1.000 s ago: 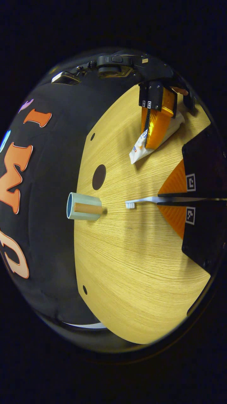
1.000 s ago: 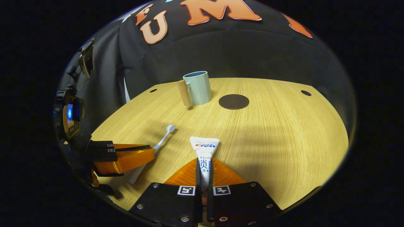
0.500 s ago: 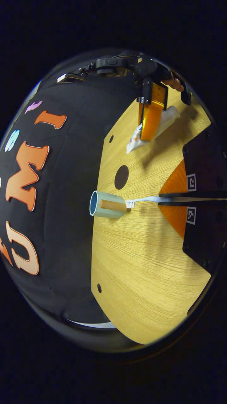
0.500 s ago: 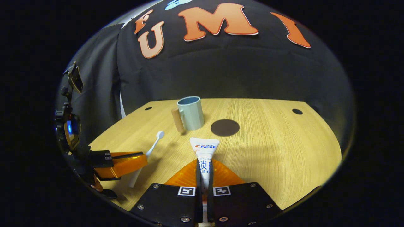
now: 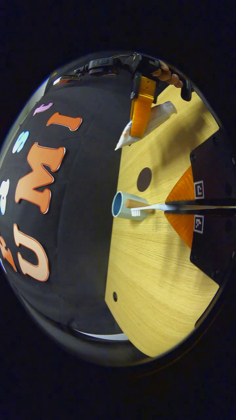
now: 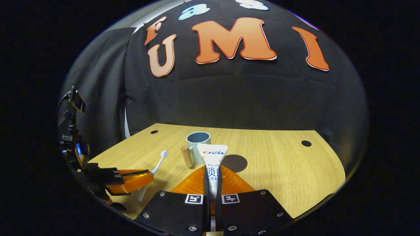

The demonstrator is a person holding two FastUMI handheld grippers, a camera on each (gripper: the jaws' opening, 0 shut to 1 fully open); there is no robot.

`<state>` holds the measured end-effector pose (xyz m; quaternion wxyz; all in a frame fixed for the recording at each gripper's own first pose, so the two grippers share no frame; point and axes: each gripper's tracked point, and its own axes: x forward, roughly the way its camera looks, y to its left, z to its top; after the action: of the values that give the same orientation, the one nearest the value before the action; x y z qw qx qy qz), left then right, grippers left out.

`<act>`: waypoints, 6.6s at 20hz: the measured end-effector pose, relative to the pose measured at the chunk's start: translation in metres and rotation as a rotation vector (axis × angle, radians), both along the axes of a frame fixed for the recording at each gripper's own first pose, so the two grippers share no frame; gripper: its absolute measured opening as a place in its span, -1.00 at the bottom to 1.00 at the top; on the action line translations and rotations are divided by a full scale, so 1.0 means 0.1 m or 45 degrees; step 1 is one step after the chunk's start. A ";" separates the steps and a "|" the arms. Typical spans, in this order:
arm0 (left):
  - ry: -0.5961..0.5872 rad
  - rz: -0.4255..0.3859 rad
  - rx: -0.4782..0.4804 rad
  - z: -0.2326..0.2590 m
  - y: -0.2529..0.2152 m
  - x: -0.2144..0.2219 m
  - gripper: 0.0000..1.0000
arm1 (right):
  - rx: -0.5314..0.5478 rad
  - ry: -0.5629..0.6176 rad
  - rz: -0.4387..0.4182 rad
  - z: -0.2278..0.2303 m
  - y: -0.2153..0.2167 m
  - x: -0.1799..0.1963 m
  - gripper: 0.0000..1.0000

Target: Put the toothbrush and toothpaste on the desktop into the cup, then pick up the cup and place it on the coaster on the desktop.

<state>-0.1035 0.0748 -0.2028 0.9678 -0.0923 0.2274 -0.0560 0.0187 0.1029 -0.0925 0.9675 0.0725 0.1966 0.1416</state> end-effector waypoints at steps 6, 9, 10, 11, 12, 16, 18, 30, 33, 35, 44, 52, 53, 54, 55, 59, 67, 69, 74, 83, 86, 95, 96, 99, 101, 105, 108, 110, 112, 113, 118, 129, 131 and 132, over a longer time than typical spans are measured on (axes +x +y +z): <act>-0.163 0.023 0.031 0.38 0.11 0.57 -0.94 | 0.006 -0.024 -0.006 0.07 -0.07 -0.01 -0.88; -0.222 0.026 0.011 0.53 0.11 0.82 -0.94 | 0.008 -0.032 -0.016 0.09 -0.14 0.00 -0.88; -0.240 0.030 0.026 0.57 0.13 0.92 -0.94 | 0.009 -0.036 -0.026 0.10 -0.18 0.01 -0.88; -0.262 0.031 0.039 0.62 0.14 1.01 -0.94 | 0.011 -0.040 -0.031 0.11 -0.21 0.02 -0.88; -0.283 0.029 0.042 0.66 0.11 1.10 -0.94 | 0.014 -0.044 -0.040 0.12 -0.24 0.03 -0.88; -0.362 0.029 0.044 0.74 0.04 1.40 -0.94 | 0.011 -0.034 -0.048 0.06 -0.40 0.13 -0.88; -0.404 0.029 0.059 0.78 0.02 1.54 -0.94 | 0.000 -0.042 -0.068 0.06 -0.48 0.15 -0.88; -0.473 -0.031 0.002 0.74 -0.21 2.31 -0.94 | -0.021 -0.035 -0.121 -0.04 -0.79 0.26 -0.88; -0.469 -0.046 0.025 0.66 -0.21 2.42 -0.94 | -0.014 -0.024 -0.125 -0.09 -0.79 0.30 -0.88; -0.455 -0.061 0.021 0.58 -0.25 2.44 -0.94 | -0.020 -0.022 -0.129 -0.11 -0.80 0.31 -0.88; -0.350 -0.070 0.017 0.21 -0.24 2.42 -0.93 | 0.005 -0.084 -0.138 0.02 -0.78 0.37 -0.88; -0.245 -0.053 0.042 0.06 -0.14 2.25 -0.90 | 0.026 -0.170 -0.174 0.27 -0.76 0.43 -0.88; -0.227 -0.057 0.044 0.05 -0.13 2.19 -0.89 | 0.029 -0.169 -0.169 0.29 -0.74 0.43 -0.88; -0.209 -0.059 0.054 0.04 -0.11 2.13 -0.89 | 0.036 -0.165 -0.160 0.29 -0.70 0.44 -0.88; -0.201 -0.065 0.061 0.03 -0.10 2.08 -0.88 | 0.048 -0.156 -0.149 0.28 -0.66 0.45 -0.88; -0.198 -0.106 0.108 0.09 -0.07 1.84 -0.78 | 0.076 -0.164 -0.123 0.34 -0.49 0.47 -0.88; -0.207 -0.143 0.143 0.27 0.10 1.27 -0.38 | 0.145 -0.288 -0.062 0.65 -0.16 0.61 -0.88; -0.163 -0.169 0.169 0.26 0.07 1.08 0.21 | 0.178 -0.330 -0.048 0.75 -0.07 0.68 -0.88; -0.160 -0.175 0.266 0.32 0.09 0.70 0.94 | 0.230 -0.433 -0.033 0.97 0.08 0.84 -0.87; -0.139 -0.144 0.314 0.26 0.38 0.21 0.96 | 0.363 -0.495 0.031 1.03 0.51 1.09 -0.87; -0.124 -0.124 0.277 0.22 0.45 0.14 0.96 | 0.422 -0.520 0.050 1.04 0.63 1.22 -0.87; -0.080 -0.092 0.254 0.07 0.67 -0.02 0.96 | 0.502 -0.575 0.069 1.02 0.94 1.69 -0.87; -0.076 -0.087 0.250 0.06 0.70 -0.02 0.96 | 0.502 -0.576 0.063 0.99 0.96 1.74 -0.87; -0.057 -0.068 0.248 -0.01 0.75 -0.04 0.96 | 0.523 -0.573 0.046 0.87 1.01 1.88 -0.87; -0.043 -0.060 0.241 -0.05 0.77 -0.05 0.96 | 0.557 -0.581 0.058 0.82 1.07 1.93 -0.87; -0.007 -0.043 0.221 -0.15 0.80 -0.08 0.96 | 0.531 -0.557 0.031 0.62 1.10 2.05 -0.87; 0.018 -0.037 0.203 -0.17 0.79 -0.06 0.96 | 0.504 -0.514 0.021 0.48 1.10 2.07 -0.84; 0.022 -0.037 0.194 -0.15 0.76 -0.08 0.96 | 0.479 -0.487 0.025 0.41 1.09 2.06 -0.82; 0.020 -0.035 0.186 -0.13 0.76 -0.08 0.96 | 0.446 -0.472 0.039 0.38 1.09 2.04 -0.80; 0.019 -0.030 0.184 -0.12 0.77 -0.08 0.96 | 0.436 -0.470 0.046 0.38 1.09 2.01 -0.78; 0.019 -0.013 0.162 -0.14 0.76 -0.10 0.94 | 0.358 -0.473 0.072 0.40 1.11 1.93 -0.67; 0.001 -0.007 0.162 0.03 0.52 0.08 0.96 | 0.165 -0.271 0.200 0.08 0.80 1.52 -0.40; 0.006 -0.008 0.148 0.06 0.48 0.11 0.96 | 0.158 -0.310 0.194 0.23 0.69 1.46 -0.37; 0.015 -0.008 0.146 0.08 0.46 0.14 0.96 | 0.149 -0.331 0.185 0.31 0.62 1.44 -0.36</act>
<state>-0.0896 0.1212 -0.1946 0.9699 -0.0363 0.2363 -0.0456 0.1631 0.1653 -0.0612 0.9661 0.0956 0.0657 0.2306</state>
